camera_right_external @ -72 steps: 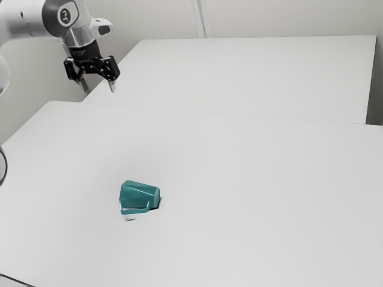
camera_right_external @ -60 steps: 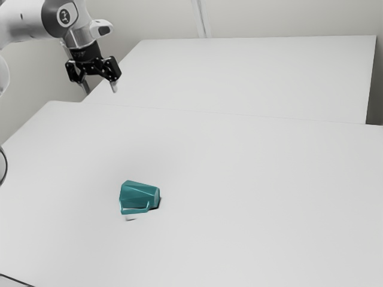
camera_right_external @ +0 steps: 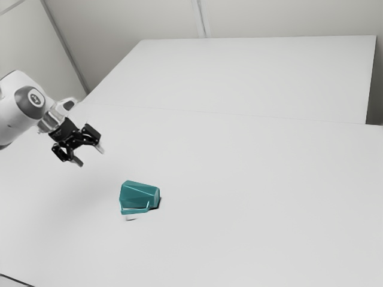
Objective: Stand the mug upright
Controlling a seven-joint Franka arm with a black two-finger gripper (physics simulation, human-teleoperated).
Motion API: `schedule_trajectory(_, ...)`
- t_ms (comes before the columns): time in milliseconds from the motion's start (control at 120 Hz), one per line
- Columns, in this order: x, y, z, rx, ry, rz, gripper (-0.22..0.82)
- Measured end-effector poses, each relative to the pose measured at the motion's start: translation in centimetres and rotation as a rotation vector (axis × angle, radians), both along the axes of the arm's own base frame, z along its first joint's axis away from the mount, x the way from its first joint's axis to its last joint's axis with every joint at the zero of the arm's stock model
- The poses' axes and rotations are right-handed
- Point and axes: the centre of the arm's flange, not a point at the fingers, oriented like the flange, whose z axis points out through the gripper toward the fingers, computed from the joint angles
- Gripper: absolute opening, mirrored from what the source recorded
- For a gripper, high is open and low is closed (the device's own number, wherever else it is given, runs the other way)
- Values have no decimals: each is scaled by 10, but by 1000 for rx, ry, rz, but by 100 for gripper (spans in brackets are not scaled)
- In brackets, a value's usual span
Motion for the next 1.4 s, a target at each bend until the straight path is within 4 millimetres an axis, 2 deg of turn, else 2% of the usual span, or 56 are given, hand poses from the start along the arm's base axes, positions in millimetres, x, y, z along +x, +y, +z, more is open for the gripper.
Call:
schedule_trajectory(83, -11, 17, -23, -23, -43, 39, 60)
schedule_trajectory(142, -12, 18, -42, -50, -68, 57, 61)
schedule_trajectory(183, -6, 6, -52, -67, -86, 42, 61)
schedule_trajectory(267, 13, -39, -67, -88, -115, -45, 60)
schedule_trajectory(308, 17, -55, -73, -93, -127, -85, 60)
schedule_trajectory(358, 16, -60, -79, -95, -141, -113, 60)
schedule_trajectory(433, 7, -53, -87, -96, -160, -130, 60)
schedule_trajectory(525, 1, -49, -89, -93, -190, -161, 60)
schedule_trajectory(633, -10, -60, -97, -108, -207, -205, 60)
schedule_trajectory(833, -30, -72, -98, -119, -255, -261, 60)
schedule_trajectory(1400, -44, -91, -98, -152, -355, -313, 60)
